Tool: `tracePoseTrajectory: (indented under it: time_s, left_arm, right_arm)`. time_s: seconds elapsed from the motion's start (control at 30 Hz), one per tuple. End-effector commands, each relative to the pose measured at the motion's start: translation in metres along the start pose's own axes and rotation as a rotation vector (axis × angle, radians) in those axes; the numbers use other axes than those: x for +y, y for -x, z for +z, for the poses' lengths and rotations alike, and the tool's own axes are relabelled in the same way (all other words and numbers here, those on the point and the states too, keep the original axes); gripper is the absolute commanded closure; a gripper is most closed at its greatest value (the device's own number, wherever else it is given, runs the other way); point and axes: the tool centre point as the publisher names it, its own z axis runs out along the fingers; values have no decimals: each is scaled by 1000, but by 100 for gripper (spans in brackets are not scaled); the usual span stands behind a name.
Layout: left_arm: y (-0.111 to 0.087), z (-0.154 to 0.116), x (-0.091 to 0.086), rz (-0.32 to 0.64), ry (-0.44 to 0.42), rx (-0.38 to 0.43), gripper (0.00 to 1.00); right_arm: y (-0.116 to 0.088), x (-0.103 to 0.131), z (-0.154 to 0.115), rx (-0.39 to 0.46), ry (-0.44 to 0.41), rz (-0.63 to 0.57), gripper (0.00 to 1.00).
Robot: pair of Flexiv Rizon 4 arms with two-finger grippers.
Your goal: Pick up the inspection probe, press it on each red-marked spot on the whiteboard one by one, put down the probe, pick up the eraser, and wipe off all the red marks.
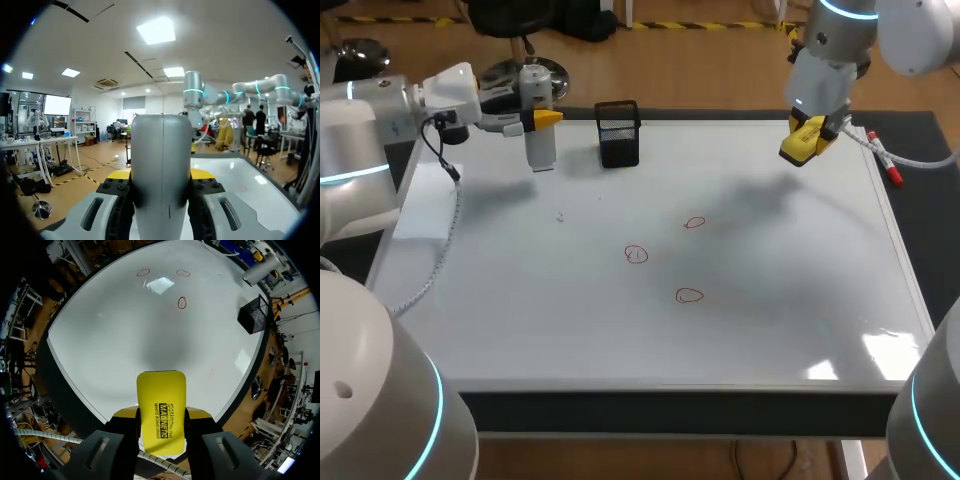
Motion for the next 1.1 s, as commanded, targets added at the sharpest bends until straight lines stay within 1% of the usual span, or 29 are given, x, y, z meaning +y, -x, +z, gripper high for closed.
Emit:
tracePoseTrajectory:
  time_s: [0.03,0.1,0.13,0.23,0.37,0.6,0.93,1.1]
  left_arm:
    - [-1,0,-2,1,1,-2,100]
    - [-1,0,-2,1,1,-2,100]
    - [-1,0,-2,1,1,-2,100]
    - [-1,0,-2,1,1,-2,100]
    - [-1,0,-2,1,1,-2,100]
    - [-1,0,-2,1,1,-2,100]
    - [-1,0,-2,1,1,-2,100]
    - [-1,0,-2,1,1,-2,100]
  right_arm:
    - [0,0,-1,2,-3,-1,100]
    - [0,0,-1,2,-3,-1,100]
    - [3,0,-2,1,3,-10,100]
    - [16,12,-2,14,5,-73,100]
    - [30,39,2,7,16,-151,100]
    - [49,95,2,13,33,-311,100]
    - [62,166,-2,0,73,-474,100]
    - [65,200,-2,6,73,-541,100]
